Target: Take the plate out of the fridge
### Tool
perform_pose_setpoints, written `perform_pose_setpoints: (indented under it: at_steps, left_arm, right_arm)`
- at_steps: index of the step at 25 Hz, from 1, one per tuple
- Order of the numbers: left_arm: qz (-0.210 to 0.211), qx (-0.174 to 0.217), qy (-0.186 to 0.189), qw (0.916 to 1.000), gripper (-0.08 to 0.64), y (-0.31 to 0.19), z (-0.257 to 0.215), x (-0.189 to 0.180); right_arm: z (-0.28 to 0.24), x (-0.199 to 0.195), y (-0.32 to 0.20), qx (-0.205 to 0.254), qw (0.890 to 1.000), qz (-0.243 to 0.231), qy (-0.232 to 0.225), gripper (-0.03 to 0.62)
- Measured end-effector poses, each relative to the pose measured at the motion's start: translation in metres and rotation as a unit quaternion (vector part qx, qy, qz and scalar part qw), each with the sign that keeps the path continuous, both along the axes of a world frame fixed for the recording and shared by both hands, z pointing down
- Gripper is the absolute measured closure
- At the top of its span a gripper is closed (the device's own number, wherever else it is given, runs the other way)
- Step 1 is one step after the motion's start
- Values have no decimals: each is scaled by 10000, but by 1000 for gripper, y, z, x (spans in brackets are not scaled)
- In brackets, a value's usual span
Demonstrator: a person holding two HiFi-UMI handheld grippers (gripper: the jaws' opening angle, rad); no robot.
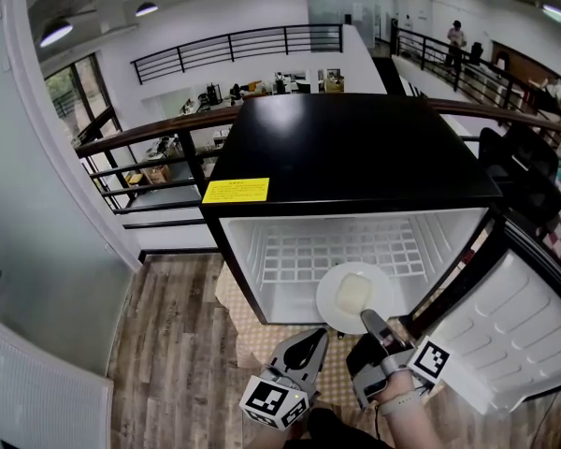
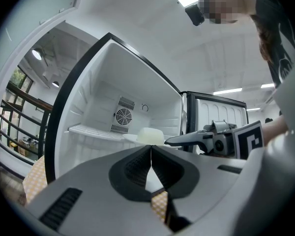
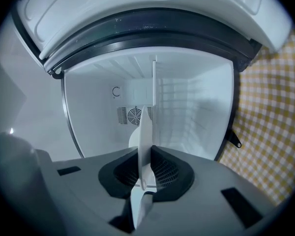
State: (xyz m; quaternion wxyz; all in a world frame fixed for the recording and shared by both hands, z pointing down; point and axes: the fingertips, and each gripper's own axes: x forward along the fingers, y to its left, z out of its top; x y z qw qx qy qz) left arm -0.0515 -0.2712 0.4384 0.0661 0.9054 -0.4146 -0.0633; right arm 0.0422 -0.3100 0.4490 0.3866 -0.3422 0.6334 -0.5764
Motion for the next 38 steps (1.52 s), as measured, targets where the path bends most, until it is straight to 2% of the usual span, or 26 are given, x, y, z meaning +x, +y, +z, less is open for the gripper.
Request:
perform_pose_setpoints:
  at_steps: [34,38]
  left_arm:
    - [36,-35,-100,9999,551,22,4,1]
    - [20,-30,-101,9999,551,36,9,3]
  right_arm:
    - [10,3,29,130,9998,-11,-151,537]
    - [16,6,44,169,9997,-16,-147,537]
